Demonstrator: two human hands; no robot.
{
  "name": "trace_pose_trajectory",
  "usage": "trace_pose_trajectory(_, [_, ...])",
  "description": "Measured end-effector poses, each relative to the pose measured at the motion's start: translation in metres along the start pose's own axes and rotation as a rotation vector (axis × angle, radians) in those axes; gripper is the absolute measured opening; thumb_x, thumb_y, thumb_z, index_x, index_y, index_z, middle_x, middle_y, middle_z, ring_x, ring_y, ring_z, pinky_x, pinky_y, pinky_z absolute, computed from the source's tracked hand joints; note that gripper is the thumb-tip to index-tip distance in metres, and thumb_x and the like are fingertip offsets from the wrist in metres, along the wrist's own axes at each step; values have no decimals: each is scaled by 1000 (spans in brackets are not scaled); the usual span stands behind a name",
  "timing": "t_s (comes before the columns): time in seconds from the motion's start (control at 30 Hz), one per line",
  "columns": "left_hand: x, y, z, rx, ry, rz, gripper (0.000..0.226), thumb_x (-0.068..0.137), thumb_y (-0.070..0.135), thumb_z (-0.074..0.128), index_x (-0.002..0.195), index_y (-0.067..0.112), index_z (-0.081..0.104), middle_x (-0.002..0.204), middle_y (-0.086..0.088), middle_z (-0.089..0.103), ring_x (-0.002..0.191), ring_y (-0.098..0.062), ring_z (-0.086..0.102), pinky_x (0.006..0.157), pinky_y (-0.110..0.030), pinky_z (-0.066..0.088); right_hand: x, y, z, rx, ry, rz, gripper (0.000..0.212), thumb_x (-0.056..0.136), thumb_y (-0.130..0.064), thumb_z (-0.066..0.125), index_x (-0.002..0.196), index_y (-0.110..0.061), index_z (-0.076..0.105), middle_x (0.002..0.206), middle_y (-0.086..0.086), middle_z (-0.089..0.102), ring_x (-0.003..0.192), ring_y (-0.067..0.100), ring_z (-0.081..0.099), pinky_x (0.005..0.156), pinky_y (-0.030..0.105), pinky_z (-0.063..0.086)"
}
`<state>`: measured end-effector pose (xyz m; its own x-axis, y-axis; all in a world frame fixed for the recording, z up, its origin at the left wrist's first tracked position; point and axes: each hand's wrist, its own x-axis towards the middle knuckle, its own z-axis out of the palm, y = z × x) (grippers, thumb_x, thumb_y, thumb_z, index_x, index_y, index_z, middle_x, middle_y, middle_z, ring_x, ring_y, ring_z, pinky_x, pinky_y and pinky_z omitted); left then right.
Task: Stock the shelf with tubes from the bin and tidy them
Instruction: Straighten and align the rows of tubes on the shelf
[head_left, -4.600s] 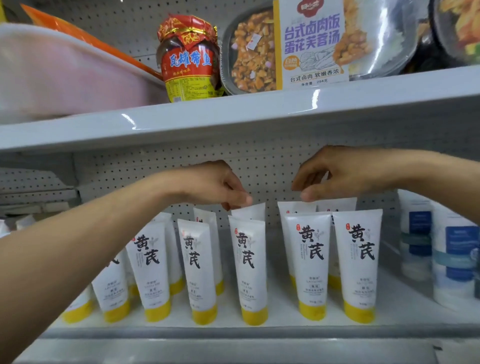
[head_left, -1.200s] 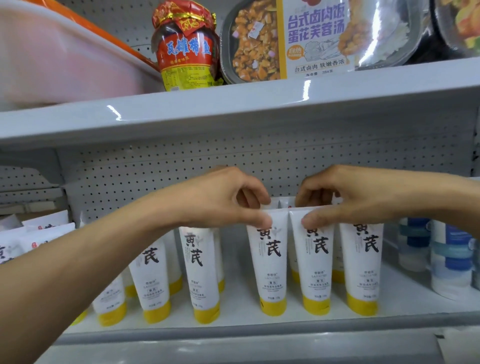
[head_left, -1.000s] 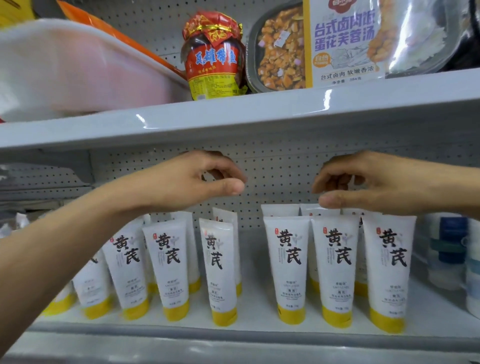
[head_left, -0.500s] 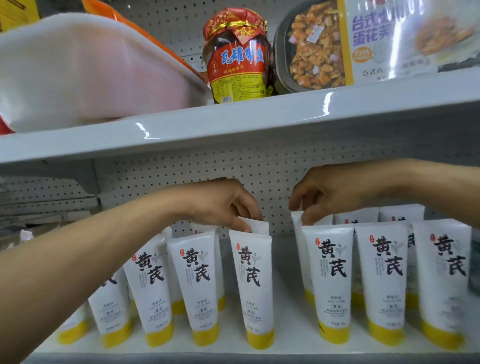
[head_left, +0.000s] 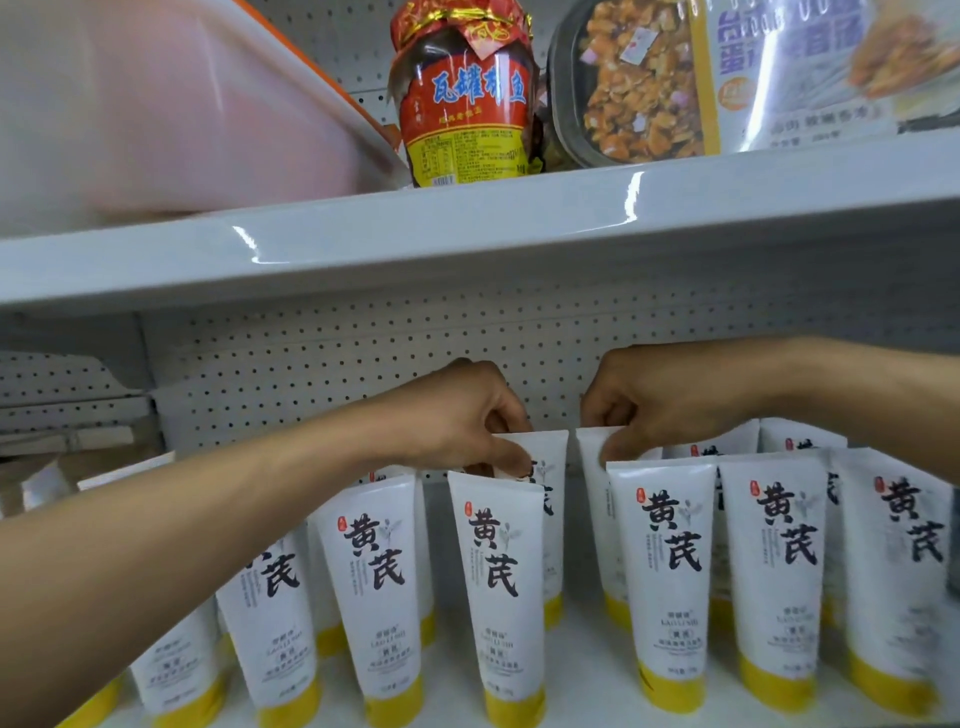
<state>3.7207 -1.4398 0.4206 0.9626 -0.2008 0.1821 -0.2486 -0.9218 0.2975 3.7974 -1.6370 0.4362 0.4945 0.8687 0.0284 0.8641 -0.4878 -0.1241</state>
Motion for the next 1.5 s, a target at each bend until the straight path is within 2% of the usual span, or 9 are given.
trace_pose_trajectory(0.27, [2,0,2,-37,8,-7,10,82,23,76,90,17,77,86,9,76,76,-5,72,80,-33,60,-2,0,2,56,5,-9,10,87,-26,69,93,-19,73,87,-10,75,81,3,70,82,30,59])
trace_pose_trajectory(0.63, [-1,5,3,-90,-7,-35,7,83,19,76,89,16,76,84,6,77,76,-12,74,80,-34,60,-3,0,2,34,10,-2,14,87,-29,69,94,-18,73,90,-8,75,83,9,70,82,38,58])
trace_pose_trajectory(0.93, [1,4,2,-82,-30,-60,13,83,21,75,96,17,75,89,5,77,81,-12,74,82,-35,60,-4,2,1,49,3,6,15,87,-32,68,98,-23,72,92,-12,75,84,4,70,85,33,58])
trace_pose_trajectory(1.0, [-1,5,-2,-51,-17,-49,19,85,26,73,104,22,73,95,9,76,87,-6,71,83,-29,59,-7,3,-2,69,52,0,18,87,-36,67,103,-28,70,95,-16,72,88,-1,67,86,25,55])
trace_pose_trajectory(1.1, [-11,12,-14,43,148,-2,26,89,44,61,107,30,71,104,18,71,95,6,64,86,-14,49,-17,2,-7,81,228,-66,23,84,-49,60,102,-36,68,92,-23,68,88,-6,63,77,15,49])
trace_pose_trajectory(1.17, [-26,19,-21,-14,208,33,39,83,56,53,104,29,72,103,18,71,97,3,64,89,-17,49,-28,-1,-8,119,275,-121,31,78,-58,56,94,-35,69,89,-22,69,81,-4,64,70,12,48])
trace_pose_trajectory(1.33, [-61,28,-26,-16,-8,41,39,67,55,70,101,35,72,98,23,71,95,8,62,79,-10,43,-54,-13,-5,137,100,-119,38,72,-64,56,94,-37,70,89,-23,71,83,-4,65,73,12,50])
trace_pose_trajectory(1.43, [-64,27,-20,59,-62,18,36,68,41,82,102,34,73,95,24,71,93,8,63,81,-5,42,-62,-19,-1,77,26,-38,32,75,-58,66,97,-36,72,89,-27,71,85,-7,66,86,23,53])
trace_pose_trajectory(1.5, [-63,27,-15,66,-75,18,29,71,34,82,99,33,75,92,25,73,90,9,65,82,-4,43,-63,-21,3,23,18,-5,21,77,-51,71,92,-36,72,87,-29,71,81,-8,67,87,28,54])
